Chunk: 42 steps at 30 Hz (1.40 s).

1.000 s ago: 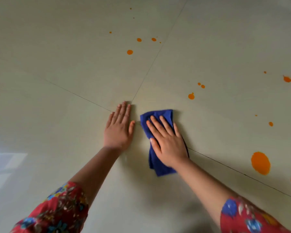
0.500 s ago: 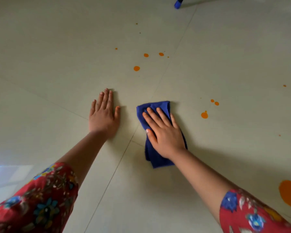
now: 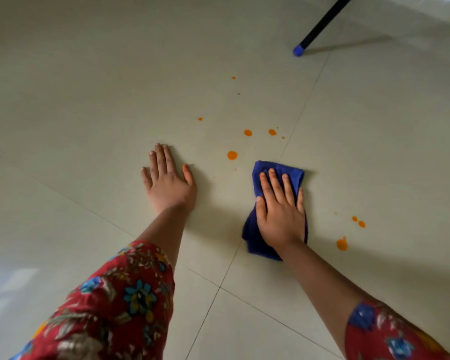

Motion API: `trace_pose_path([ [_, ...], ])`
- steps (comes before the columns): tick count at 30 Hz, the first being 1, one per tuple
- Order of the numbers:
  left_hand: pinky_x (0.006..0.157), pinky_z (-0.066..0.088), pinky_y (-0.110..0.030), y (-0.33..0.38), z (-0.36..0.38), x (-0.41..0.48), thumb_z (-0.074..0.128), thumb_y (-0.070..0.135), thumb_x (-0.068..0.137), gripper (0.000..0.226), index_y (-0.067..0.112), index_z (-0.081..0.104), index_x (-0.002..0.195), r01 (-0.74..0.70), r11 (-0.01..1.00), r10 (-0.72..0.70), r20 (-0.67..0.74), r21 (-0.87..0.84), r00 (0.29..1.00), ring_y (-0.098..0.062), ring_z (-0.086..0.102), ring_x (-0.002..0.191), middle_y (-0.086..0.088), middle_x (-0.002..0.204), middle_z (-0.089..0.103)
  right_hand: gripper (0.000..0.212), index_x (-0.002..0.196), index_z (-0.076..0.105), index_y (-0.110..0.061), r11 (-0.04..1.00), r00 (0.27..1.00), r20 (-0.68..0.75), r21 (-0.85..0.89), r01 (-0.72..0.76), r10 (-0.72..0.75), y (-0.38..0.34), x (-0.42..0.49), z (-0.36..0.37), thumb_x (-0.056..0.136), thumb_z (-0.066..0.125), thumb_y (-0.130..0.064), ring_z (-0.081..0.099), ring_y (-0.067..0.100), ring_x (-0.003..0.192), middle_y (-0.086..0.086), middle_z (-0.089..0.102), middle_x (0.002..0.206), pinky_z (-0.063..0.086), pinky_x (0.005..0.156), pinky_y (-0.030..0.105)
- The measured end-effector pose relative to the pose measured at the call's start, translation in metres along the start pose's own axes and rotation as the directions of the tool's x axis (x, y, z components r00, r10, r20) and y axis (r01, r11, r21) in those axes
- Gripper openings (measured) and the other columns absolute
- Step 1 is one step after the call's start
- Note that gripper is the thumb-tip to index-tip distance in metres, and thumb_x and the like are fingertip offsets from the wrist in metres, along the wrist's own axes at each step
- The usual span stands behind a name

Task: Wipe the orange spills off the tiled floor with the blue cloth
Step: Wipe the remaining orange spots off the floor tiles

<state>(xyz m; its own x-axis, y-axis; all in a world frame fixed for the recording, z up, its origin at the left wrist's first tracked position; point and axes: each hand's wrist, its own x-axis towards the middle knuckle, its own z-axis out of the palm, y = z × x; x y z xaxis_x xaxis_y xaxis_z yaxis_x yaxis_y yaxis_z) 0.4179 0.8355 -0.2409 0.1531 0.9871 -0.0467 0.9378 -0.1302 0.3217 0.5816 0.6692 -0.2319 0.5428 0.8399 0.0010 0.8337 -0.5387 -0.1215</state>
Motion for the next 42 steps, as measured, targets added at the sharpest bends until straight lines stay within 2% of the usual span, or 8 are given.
trace_pose_path([
  [6, 0.120, -0.001, -0.039, 0.001, -0.001, 0.000, 0.027, 0.042, 0.096, 0.068, 0.018, 0.003, 0.155, 0.016, 1.000, -0.016, 0.013, -0.003, 1.000, -0.014, -0.003, 0.149, 0.004, 0.163, -0.001, 0.053, 0.154, 0.020, -0.032, 0.885, 0.878, 0.145, -0.034, 0.464, -0.455, 0.031, -0.016, -0.012, 0.102, 0.026, -0.038, 0.011, 0.013, 0.150, -0.013, 0.015, 0.162, 0.022, 0.117, 0.047],
  [11, 0.120, 0.000, -0.039, 0.002, -0.001, -0.001, 0.023, 0.044, 0.094, 0.069, 0.018, 0.005, 0.155, 0.024, 1.000, -0.024, 0.019, -0.008, 1.000, -0.014, -0.002, 0.149, 0.004, 0.163, 0.001, 0.053, 0.152, 0.029, -0.032, 0.958, 0.956, 0.089, -0.041, 0.282, -0.278, 0.000, 0.028, -0.013, 0.099, 0.030, -0.037, 0.022, 0.017, 0.148, -0.012, 0.021, 0.160, 0.023, 0.116, 0.049],
  [17, 0.119, 0.000, -0.040, 0.004, -0.005, 0.000, 0.015, 0.041, 0.095, 0.065, 0.018, 0.007, 0.155, 0.036, 0.999, -0.036, 0.033, -0.009, 0.999, -0.014, 0.000, 0.149, 0.003, 0.162, 0.003, 0.052, 0.153, 0.021, -0.036, 0.755, 0.741, 0.171, 0.032, 0.655, -0.650, -0.034, 0.012, -0.009, 0.102, 0.030, -0.038, 0.011, 0.017, 0.150, -0.014, 0.016, 0.161, 0.014, 0.119, 0.047],
  [21, 0.118, 0.002, -0.040, 0.006, -0.009, -0.002, 0.020, 0.040, 0.094, 0.065, 0.019, 0.013, 0.155, 0.061, 0.998, -0.060, 0.040, -0.012, 0.997, -0.013, 0.005, 0.149, 0.004, 0.162, 0.007, 0.052, 0.151, 0.028, -0.039, 0.827, 0.819, 0.150, -0.008, 0.562, -0.555, -0.055, 0.082, -0.002, 0.100, 0.033, -0.041, 0.017, 0.018, 0.149, -0.014, 0.021, 0.160, 0.015, 0.119, 0.051],
  [26, 0.119, 0.001, -0.040, 0.006, -0.009, -0.001, 0.021, 0.040, 0.095, 0.064, 0.020, 0.009, 0.155, 0.074, 0.997, -0.073, 0.060, -0.006, 0.995, -0.012, 0.001, 0.149, 0.005, 0.162, 0.003, 0.052, 0.151, 0.032, -0.032, 0.978, 0.978, 0.031, -0.011, 0.209, -0.209, -0.043, 0.077, 0.000, 0.100, 0.030, -0.040, 0.020, 0.024, 0.149, -0.010, 0.026, 0.159, 0.020, 0.117, 0.052],
  [33, 0.119, 0.005, -0.042, 0.004, -0.008, -0.001, 0.022, 0.041, 0.096, 0.064, 0.019, 0.010, 0.155, 0.074, 0.997, -0.074, 0.082, 0.010, 0.994, -0.009, -0.003, 0.148, 0.006, 0.161, 0.000, 0.052, 0.152, 0.030, -0.029, 0.806, 0.799, 0.105, 0.056, 0.589, -0.592, -0.085, 0.101, 0.003, 0.101, 0.033, -0.038, 0.018, 0.020, 0.149, -0.008, 0.023, 0.160, 0.020, 0.119, 0.045],
  [39, 0.119, 0.008, -0.042, 0.006, -0.010, -0.002, 0.024, 0.040, 0.096, 0.064, 0.019, 0.010, 0.155, 0.079, 0.997, -0.081, 0.085, 0.024, 0.993, -0.012, 0.001, 0.149, 0.004, 0.162, 0.003, 0.050, 0.147, 0.041, -0.015, 0.933, 0.940, 0.022, 0.127, 0.336, -0.342, -0.072, 0.110, 0.003, 0.100, 0.034, -0.029, 0.026, 0.023, 0.146, 0.002, 0.034, 0.156, 0.025, 0.116, 0.044],
  [42, 0.119, 0.006, -0.042, 0.006, -0.009, -0.002, 0.024, 0.039, 0.096, 0.064, 0.018, 0.010, 0.155, 0.075, 0.997, -0.078, 0.090, 0.028, 0.993, -0.013, 0.001, 0.149, 0.003, 0.162, 0.003, 0.049, 0.146, 0.043, -0.013, 0.882, 0.893, 0.017, 0.167, 0.441, -0.450, -0.090, 0.081, 0.004, 0.101, 0.035, -0.029, 0.028, 0.025, 0.146, 0.004, 0.036, 0.155, 0.028, 0.115, 0.045],
])
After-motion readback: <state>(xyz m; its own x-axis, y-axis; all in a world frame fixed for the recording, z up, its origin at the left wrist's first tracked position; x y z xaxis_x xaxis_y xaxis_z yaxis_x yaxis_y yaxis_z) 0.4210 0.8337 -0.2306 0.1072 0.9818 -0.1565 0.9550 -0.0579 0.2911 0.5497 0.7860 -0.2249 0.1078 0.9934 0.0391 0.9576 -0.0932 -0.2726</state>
